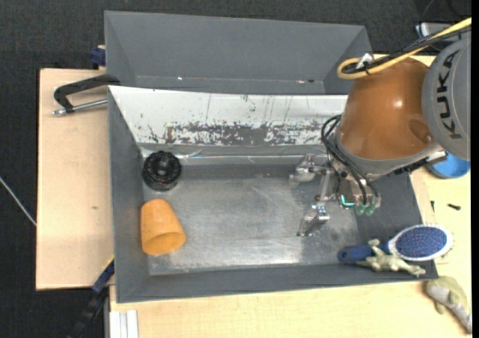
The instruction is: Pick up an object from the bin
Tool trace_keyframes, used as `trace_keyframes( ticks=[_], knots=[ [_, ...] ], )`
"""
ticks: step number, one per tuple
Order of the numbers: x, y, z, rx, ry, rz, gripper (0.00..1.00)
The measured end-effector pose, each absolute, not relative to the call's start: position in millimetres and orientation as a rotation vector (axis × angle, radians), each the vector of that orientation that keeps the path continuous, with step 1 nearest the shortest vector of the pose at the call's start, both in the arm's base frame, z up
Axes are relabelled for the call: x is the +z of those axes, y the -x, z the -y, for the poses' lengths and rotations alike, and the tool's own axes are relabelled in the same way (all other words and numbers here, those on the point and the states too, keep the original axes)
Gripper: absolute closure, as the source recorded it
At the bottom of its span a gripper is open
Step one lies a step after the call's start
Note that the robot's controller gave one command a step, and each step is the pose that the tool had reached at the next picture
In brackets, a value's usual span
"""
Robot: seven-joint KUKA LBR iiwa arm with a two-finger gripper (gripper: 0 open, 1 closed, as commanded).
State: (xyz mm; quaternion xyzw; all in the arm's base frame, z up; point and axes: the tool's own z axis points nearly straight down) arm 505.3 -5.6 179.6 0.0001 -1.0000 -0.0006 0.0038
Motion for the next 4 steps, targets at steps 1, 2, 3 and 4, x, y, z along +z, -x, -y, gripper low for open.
trace_keyframes(
  ticks=[1, 2, 3, 4],
  knots=[
    [153.4, -597.9, -16.3, -0.004, 0.12, 3.149, 0.0],
    [74.4, -600.1, -0.4, -0.003, 0.163, 3.14, 0.0],
    [78.0, -600.6, -1.2, -0.003, 0.159, 3.142, 1.0],
    [272.9, -585.1, -16.4, 0.0, -0.238, 3.149, 1.0]
  ],
)
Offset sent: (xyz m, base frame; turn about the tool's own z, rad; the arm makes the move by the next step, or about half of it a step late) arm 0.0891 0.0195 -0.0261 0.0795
